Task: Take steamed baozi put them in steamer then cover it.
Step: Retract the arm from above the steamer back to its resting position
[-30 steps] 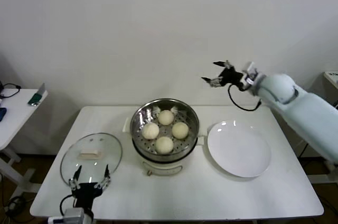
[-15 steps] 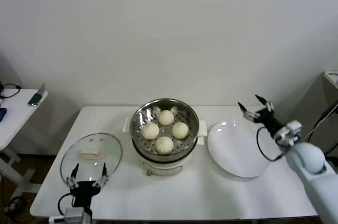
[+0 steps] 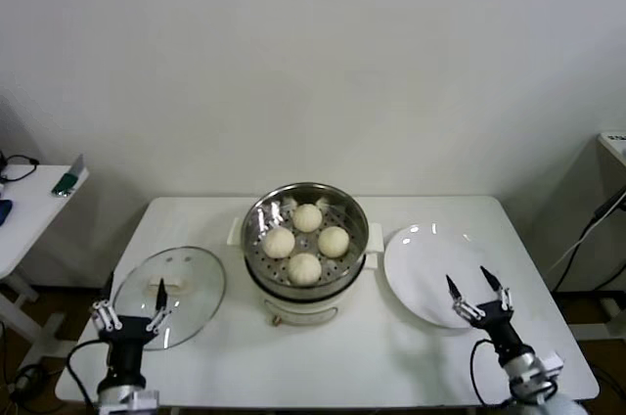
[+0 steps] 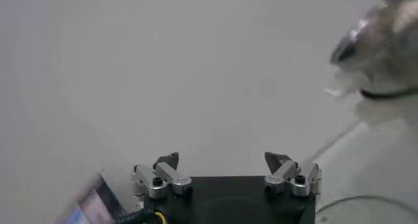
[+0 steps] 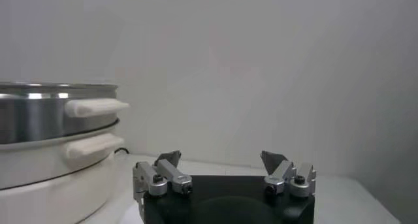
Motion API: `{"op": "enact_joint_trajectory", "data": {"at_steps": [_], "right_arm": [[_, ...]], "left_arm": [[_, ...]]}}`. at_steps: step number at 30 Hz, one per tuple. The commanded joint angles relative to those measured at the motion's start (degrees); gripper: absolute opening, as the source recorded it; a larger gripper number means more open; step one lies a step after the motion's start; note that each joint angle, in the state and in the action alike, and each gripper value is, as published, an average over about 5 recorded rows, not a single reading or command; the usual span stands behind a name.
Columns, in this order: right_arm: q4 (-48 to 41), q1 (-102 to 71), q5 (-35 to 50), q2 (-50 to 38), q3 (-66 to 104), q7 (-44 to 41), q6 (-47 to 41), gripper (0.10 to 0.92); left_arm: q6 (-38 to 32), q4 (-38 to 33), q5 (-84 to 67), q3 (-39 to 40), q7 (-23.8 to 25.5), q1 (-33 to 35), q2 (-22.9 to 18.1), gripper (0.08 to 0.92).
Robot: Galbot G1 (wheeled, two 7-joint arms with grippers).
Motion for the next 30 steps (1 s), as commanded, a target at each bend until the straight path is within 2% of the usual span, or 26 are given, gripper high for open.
{"op": "enact_joint_trajectory", "data": {"at_steps": [1, 5, 14, 19, 30], "right_arm": [[1.6, -5.3, -3.5, 7.4, 1.9, 0.3, 5.8, 0.823], [2.2, -5.5, -4.0, 8.0, 2.0, 0.5, 6.0, 0.823], [2.7, -5.8, -4.7, 8.4, 2.1, 1.8, 6.2, 0.823], [3.2, -6.3, -5.2, 8.6, 2.3, 2.2, 6.2, 0.823], [3.6, -7.3, -5.2, 9.4, 4.3, 2.4, 6.6, 0.823]], "left_arm": [[-6.3, 21.8, 32.8, -0.6, -8.8, -3.5, 7.5, 0.823], [-4.9, 25.8, 34.1, -0.7, -9.2, -5.3, 8.5, 0.823], [-3.1, 27.0, 33.7, -0.4, -7.6, -9.8, 9.3, 0.823], [-2.0, 29.9, 33.4, 0.5, -5.4, -14.2, 9.9, 0.823], [0.0, 36.8, 34.8, 2.3, -4.3, -22.6, 10.1, 0.823]]}}
